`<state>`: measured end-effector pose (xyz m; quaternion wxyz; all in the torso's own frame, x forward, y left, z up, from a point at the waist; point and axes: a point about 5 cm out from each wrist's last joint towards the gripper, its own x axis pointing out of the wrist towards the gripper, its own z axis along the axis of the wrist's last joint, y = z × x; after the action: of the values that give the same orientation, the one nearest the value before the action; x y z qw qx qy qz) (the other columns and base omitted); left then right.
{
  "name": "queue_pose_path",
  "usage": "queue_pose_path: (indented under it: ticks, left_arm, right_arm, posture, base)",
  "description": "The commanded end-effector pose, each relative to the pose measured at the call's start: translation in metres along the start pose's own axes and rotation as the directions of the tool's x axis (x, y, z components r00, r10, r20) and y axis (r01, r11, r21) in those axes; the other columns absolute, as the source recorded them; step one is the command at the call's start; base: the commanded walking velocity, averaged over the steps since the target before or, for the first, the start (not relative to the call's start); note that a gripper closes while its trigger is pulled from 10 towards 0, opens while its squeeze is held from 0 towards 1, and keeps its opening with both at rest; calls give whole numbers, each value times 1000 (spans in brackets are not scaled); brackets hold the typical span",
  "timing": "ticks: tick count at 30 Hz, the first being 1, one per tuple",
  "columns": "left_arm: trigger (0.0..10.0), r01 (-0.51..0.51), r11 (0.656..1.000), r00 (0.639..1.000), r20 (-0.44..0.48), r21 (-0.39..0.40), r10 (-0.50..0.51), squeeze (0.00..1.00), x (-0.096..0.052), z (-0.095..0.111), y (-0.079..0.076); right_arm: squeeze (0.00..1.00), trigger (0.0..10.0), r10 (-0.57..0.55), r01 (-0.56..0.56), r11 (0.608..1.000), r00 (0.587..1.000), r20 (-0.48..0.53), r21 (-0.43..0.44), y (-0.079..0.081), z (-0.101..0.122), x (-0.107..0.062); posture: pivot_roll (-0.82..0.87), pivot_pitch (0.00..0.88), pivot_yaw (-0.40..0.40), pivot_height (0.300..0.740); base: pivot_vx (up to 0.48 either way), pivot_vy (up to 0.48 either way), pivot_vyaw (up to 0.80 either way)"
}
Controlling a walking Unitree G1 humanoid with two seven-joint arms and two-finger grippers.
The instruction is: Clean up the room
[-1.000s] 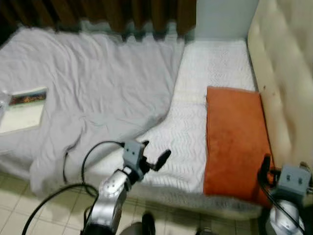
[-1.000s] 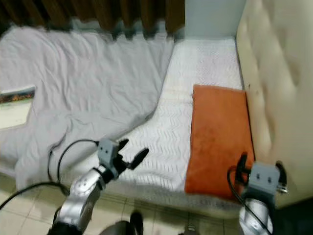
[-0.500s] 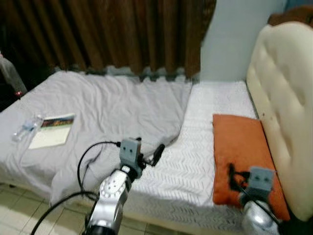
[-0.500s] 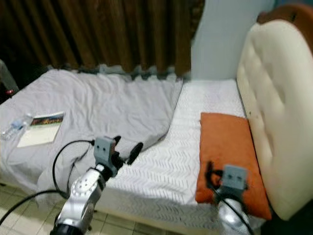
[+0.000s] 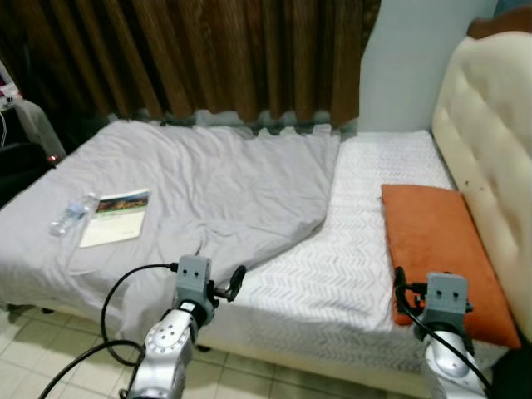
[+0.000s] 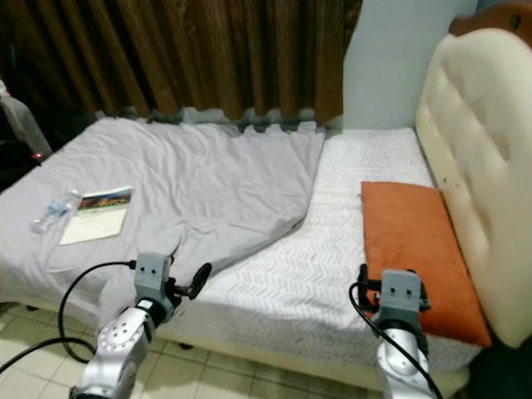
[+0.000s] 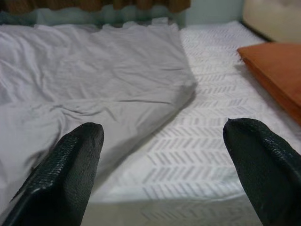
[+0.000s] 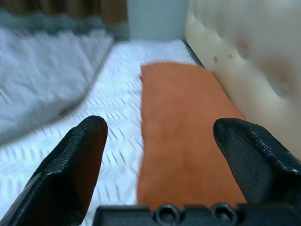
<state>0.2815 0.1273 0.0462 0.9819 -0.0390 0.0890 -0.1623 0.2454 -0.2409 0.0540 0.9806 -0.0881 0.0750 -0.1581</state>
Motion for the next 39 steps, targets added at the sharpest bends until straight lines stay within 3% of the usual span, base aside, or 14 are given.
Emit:
queue_pose_path:
  ticks: [1, 5, 14, 22, 39]
  left_arm:
    - [10000, -37, 999, 999, -21, -9, 37, 0, -13, -7, 8]
    - [10000, -48, 999, 998, -38, 6, 48, 0, -28, -17, 13]
    - [10000, -45, 998, 999, 10, -39, 46, 0, -13, -4, 5]
    - [10000, -121, 992, 993, -7, -25, 120, 0, -20, -10, 13]
    - [10000, -177, 984, 984, 20, 23, 176, 0, -15, 0, 22]
  right_arm:
    - [0, 10000, 2, -2, 1000, 1000, 0, -26, 0, -3, -2]
    - [0, 10000, 39, -41, 998, 998, -46, -45, -3, -14, -8]
    - [0, 10000, 132, -134, 991, 990, -55, -30, 19, -12, 8]
    - [0, 10000, 183, -184, 983, 981, -62, -13, 31, -13, 14]
    - [0, 10000, 254, -250, 965, 966, -47, 78, 47, -10, 24]
  posture:
    - [-113, 37, 57, 740]
    - [-84, 40, 15, 740]
    - [-47, 16, 2, 740]
    - [-19, 0, 0, 740]
    - [-2, 0, 9, 740]
  base:
    - [0, 442, 0]
    - [0, 445, 0]
    - [0, 471, -706]
    - [0, 480, -783]
    - [0, 480, 0]
